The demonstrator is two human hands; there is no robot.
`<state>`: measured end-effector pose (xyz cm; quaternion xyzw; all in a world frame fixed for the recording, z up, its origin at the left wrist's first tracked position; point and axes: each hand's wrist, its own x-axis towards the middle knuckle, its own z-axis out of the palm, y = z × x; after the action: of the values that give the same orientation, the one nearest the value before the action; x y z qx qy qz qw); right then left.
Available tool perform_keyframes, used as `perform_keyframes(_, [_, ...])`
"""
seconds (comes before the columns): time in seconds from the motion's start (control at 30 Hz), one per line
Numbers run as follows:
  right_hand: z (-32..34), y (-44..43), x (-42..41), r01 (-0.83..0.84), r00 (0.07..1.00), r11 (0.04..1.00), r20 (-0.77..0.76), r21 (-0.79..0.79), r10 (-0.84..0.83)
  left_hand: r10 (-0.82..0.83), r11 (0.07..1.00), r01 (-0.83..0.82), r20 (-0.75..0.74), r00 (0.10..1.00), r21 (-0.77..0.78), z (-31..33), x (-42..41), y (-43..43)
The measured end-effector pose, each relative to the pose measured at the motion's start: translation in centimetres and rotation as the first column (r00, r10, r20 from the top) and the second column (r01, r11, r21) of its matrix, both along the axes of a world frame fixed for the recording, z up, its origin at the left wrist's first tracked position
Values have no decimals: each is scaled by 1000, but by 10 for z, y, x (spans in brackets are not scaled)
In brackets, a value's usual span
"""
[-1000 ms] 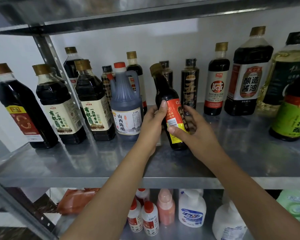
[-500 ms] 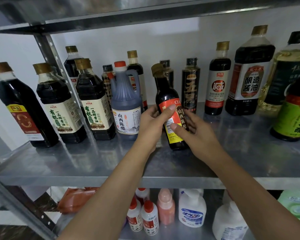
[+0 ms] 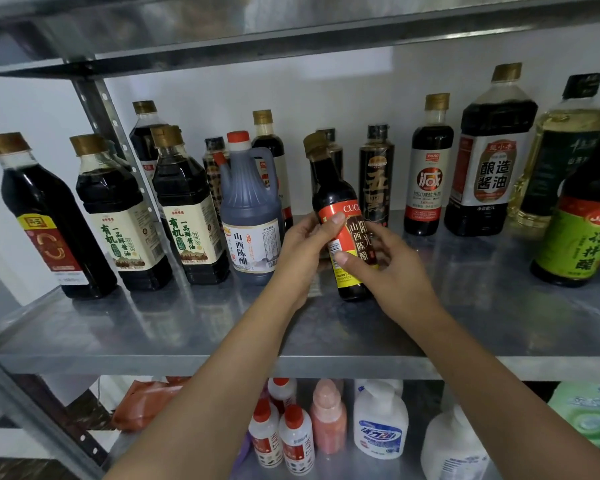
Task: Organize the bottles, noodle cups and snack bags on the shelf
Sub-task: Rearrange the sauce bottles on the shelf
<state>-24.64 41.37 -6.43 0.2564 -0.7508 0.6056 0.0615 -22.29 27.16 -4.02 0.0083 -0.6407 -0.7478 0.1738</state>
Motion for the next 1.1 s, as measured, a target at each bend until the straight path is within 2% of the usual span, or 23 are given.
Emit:
perform_keyframes(0.13, [8, 2, 6, 10, 1000, 999, -25, -48, -12, -74, 966, 64, 29, 997, 251, 10, 1, 10])
perform_keyframes(0.23, [13, 4, 10, -22, 1000, 983, 15, -182, 25, -129, 913, 83, 90, 988, 400, 23, 8, 18])
perform_keyframes(0.3, [15, 6, 13, -58, 996, 963, 56, -263, 75, -174, 888, 112, 102, 979, 446, 29, 10, 20])
perform_keyframes(0.57, [24, 15, 40, -42, 977, 928, 181, -370, 116, -227, 900, 170, 101, 969, 401, 30, 25, 37])
perform_keyframes(0.73, [14, 24, 76, 33, 970, 890, 230, -455, 82, -118, 919, 115, -15, 993, 377, 16, 41, 54])
perform_keyframes(0.83, [5, 27, 90, 116, 950, 854, 308, -507, 54, -124, 919, 137, -59, 991, 371, 8, 48, 65])
perform_keyframes(0.93, [7, 35, 94, 91, 920, 883, 378, -460, 102, -145, 911, 165, -83, 986, 377, 5, 47, 72])
perform_keyframes(1.0, [10, 42, 95, 45, 915, 908, 382, -416, 130, -152, 938, 164, -63, 986, 304, 5, 45, 72])
perform_keyframes(1.03, [11, 44, 97, 58, 923, 908, 370, -415, 110, -158, 954, 166, -52, 986, 249, 5, 44, 72])
perform_keyframes(1.1, [10, 50, 97, 173, 951, 911, 304, -374, -56, -173, 973, 175, -25, 985, 152, 6, 41, 75])
